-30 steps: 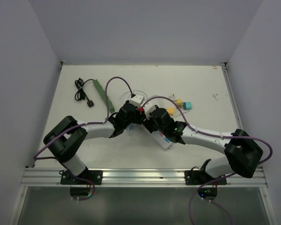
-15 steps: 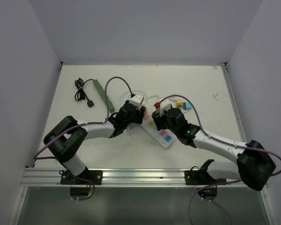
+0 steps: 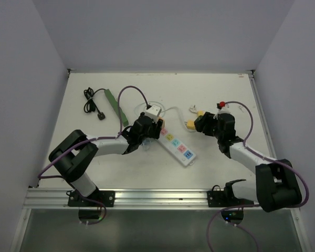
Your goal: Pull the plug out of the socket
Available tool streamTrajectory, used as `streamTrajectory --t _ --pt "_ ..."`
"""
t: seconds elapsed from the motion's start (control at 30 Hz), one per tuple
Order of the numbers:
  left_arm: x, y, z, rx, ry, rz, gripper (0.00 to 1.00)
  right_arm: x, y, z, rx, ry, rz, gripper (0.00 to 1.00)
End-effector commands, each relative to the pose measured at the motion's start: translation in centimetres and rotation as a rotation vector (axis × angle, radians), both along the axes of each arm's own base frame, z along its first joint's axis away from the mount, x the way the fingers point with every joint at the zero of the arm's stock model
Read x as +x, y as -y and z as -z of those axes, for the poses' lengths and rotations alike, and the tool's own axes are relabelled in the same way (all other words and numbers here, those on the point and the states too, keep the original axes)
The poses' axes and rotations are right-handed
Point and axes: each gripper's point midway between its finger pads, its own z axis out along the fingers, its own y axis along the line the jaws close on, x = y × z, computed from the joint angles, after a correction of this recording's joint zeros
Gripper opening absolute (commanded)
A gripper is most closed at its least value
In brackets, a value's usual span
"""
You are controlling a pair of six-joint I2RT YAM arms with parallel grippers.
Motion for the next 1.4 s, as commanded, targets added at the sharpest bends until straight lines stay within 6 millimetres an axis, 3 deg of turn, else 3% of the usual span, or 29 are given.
streamTrajectory --t 0.0,0.07,0.1,0.57,0.6,0.7,1.0,1.13,1.17,1.37 --pt "0.1 -2.1 1.7 0.076 -0.037 -0.060 0.00 1.0 -1.7 -0.8 0.254 0.001 -0.001 0.24" --pt "0.1 -2.0 1.7 0.074 -0.038 -0.060 0.00 1.4 -1.3 -0.5 0.309 -0.004 0.017 0.27" --pt "0.1 -2.1 1.8 0.076 -0.039 -0.061 0.00 1.5 -1.3 0.6 0.354 -0.048 0.021 0.32" --pt "0.0 -2.0 1.9 0.083 -0.042 -0.049 0.00 1.4 0.6 2.8 0.465 -0.147 0.103 0.68" --pt "0.1 -1.9 1.9 0.082 -0.041 -0.049 0.00 1.4 0.7 2.8 0.465 -0.151 0.108 0.77" --pt "0.0 -1.9 1.9 0.081 -0.044 -0.045 0.00 1.0 1.2 3.3 0.460 -0.184 0.135 0.87" --pt "0.0 -1.7 1.9 0.078 -0.045 -0.037 0.00 -0.9 2.6 3.7 0.441 -0.257 0.204 0.90" --pt "0.0 -1.6 1.9 0.078 -0.047 -0.033 0.00 -2.1 3.9 4.4 0.352 -0.281 0.242 0.90" --pt "0.0 -1.6 2.0 0.079 -0.050 -0.032 0.00 -2.1 5.0 4.4 0.344 -0.277 0.278 0.89" --pt "-0.1 -1.6 2.0 0.080 -0.054 -0.029 0.00 -2.8 5.8 4.7 0.316 -0.297 0.298 0.89"
